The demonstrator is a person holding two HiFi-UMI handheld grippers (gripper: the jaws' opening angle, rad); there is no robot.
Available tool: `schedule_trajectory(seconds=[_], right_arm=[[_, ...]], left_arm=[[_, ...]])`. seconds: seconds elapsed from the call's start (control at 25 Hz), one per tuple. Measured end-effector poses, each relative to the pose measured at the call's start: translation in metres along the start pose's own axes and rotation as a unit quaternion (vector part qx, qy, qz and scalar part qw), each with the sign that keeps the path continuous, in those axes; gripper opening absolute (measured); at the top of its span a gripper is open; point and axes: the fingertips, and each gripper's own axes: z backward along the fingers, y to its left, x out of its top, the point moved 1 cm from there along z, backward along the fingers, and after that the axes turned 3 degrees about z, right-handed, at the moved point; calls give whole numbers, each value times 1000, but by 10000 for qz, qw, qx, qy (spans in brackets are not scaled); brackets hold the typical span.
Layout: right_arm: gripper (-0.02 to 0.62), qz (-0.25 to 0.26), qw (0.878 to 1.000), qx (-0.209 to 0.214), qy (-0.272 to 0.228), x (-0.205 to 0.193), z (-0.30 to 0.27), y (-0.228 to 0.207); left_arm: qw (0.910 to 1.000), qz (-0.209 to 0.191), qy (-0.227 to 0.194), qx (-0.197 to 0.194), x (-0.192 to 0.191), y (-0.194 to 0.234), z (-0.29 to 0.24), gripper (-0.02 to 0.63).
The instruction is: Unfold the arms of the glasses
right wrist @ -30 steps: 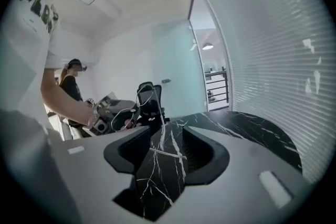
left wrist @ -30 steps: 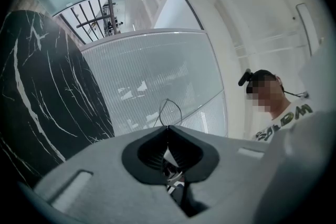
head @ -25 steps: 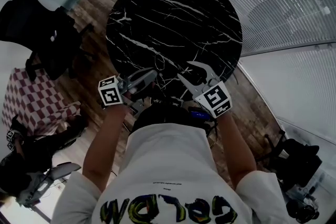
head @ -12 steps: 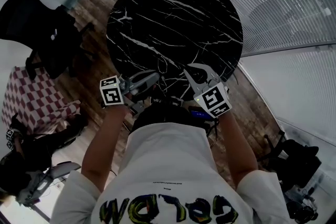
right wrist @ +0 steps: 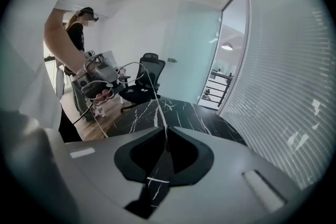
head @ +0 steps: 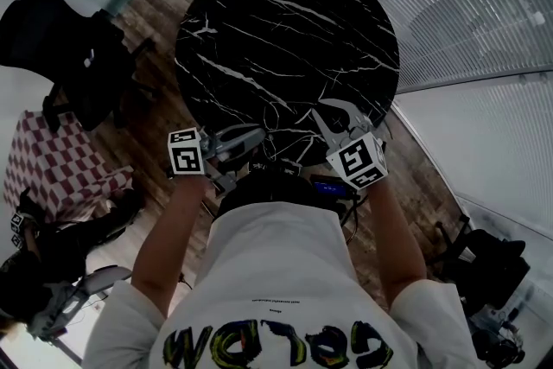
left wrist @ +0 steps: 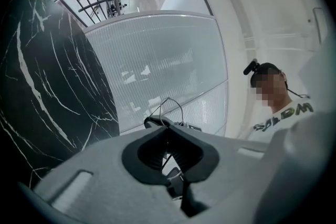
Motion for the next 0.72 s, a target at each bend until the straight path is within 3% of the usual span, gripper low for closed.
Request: schedule_trajectory(seconds=[0.2,0.72], right_arm=[[26,365,9992,-67,169,-7,0,-1],[35,607,9978,-10,251,-11,1,0]], left_arm=[[9998,131,139,-4,-12,3,1,9],[9992,276,280,-12,-24,2,1,9]])
